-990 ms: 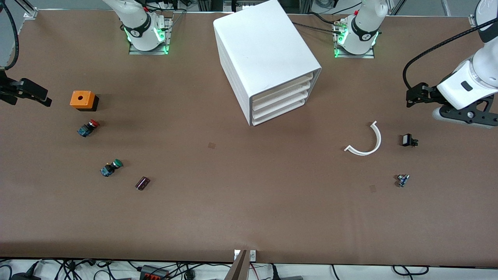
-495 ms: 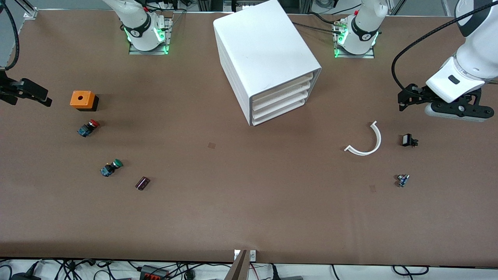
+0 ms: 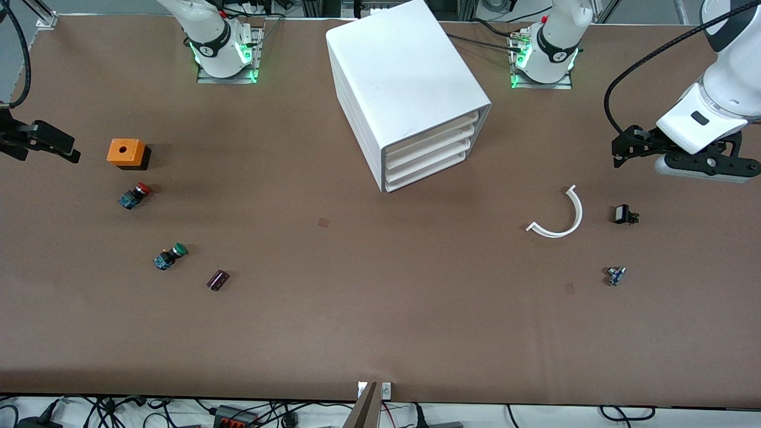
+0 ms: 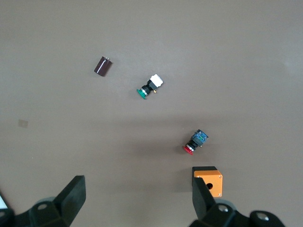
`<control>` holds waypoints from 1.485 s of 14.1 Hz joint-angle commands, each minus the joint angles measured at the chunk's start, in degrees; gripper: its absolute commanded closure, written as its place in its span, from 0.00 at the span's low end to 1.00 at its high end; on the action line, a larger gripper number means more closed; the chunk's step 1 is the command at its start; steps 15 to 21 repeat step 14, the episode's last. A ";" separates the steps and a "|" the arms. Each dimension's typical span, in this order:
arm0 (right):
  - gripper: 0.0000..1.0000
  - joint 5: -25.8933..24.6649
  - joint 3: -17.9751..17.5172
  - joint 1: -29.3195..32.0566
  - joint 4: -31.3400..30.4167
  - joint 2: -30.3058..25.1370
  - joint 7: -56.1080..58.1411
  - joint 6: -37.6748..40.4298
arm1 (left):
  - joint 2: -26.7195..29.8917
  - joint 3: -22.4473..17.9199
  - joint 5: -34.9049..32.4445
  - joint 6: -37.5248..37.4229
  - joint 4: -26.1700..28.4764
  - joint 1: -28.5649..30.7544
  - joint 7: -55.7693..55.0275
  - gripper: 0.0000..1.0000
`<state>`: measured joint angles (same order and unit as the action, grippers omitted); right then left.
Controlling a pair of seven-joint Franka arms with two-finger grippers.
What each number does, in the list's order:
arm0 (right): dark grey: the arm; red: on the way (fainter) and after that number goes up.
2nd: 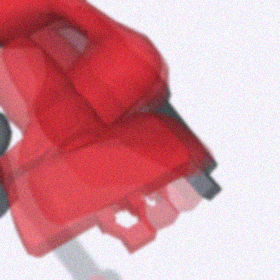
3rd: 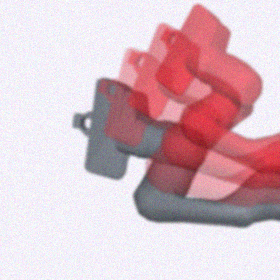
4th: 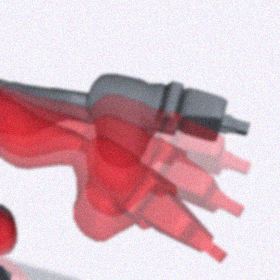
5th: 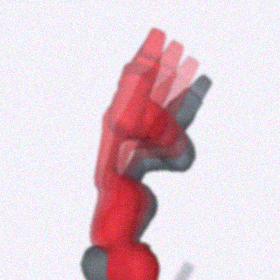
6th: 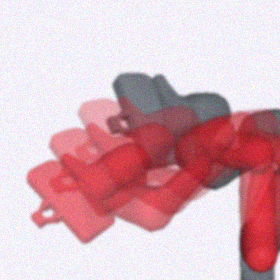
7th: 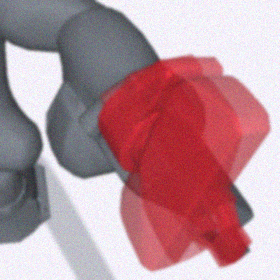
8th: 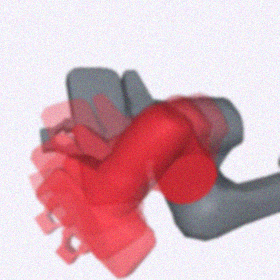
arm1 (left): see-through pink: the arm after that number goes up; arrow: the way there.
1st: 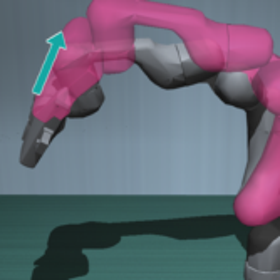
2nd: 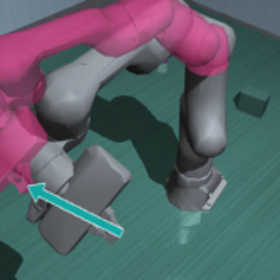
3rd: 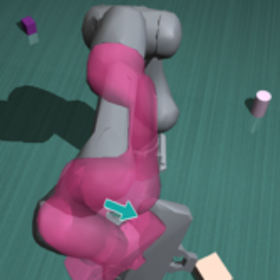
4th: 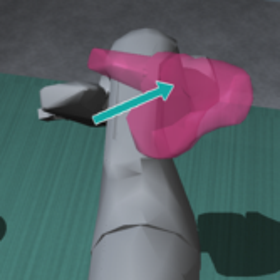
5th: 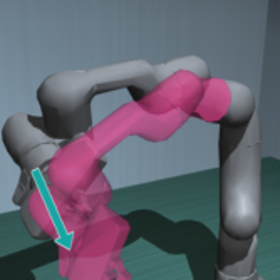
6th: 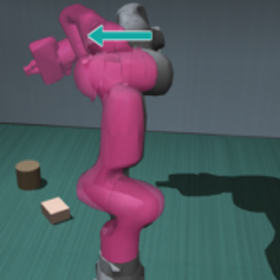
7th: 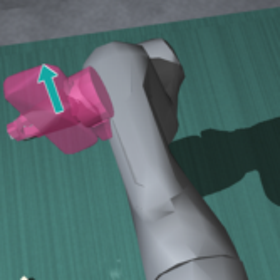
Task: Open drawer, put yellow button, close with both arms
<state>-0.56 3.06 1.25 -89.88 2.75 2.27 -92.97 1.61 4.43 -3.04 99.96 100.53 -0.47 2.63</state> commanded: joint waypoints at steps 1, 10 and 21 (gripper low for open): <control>0.00 -0.76 -0.34 0.15 -0.91 -0.55 0.80 -0.28 | 0.85 -0.21 1.37 -0.90 -0.07 -0.32 -0.08 0.00; 0.00 -0.50 -0.43 0.07 -4.51 -2.93 0.98 -1.86 | 0.94 -0.13 1.37 -1.34 -0.15 -0.32 0.19 0.00; 0.00 -0.49 -0.43 0.07 -4.51 -2.93 0.98 -1.86 | 0.94 -0.13 1.37 -1.87 -0.16 -0.41 0.18 0.00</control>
